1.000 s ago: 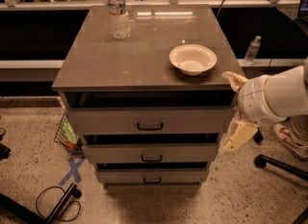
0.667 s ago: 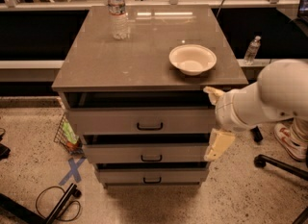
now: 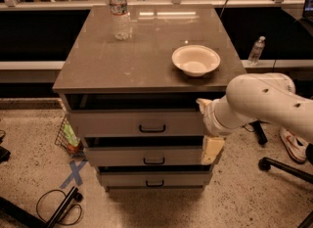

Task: Open top drawer

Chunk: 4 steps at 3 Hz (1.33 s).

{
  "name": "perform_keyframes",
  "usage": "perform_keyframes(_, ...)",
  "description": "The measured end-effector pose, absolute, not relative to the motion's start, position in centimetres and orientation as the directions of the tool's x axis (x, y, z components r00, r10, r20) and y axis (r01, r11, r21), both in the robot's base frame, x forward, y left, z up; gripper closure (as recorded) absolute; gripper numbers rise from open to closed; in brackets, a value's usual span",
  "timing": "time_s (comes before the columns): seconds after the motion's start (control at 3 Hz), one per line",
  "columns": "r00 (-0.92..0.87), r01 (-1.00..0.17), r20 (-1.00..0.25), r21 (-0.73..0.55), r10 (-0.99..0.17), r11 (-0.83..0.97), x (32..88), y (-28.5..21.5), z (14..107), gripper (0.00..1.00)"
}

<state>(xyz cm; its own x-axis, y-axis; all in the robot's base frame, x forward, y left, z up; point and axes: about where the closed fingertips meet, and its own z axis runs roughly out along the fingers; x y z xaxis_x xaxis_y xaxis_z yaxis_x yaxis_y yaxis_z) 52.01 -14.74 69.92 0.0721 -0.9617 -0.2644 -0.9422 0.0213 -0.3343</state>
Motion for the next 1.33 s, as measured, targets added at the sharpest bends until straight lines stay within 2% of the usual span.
perform_keyframes(0.33,0.07,-0.945,-0.257,-0.328,-0.964,0.019,53.5,-15.2,68.0,0.0)
perform_keyframes(0.67,0.073,-0.946,-0.256,-0.324,-0.964,0.014,54.8,-15.2,66.5,0.14)
perform_keyframes(1.33,0.085,-0.955,-0.254,-0.296,-0.963,-0.007,56.0,-14.1,64.2,0.6)
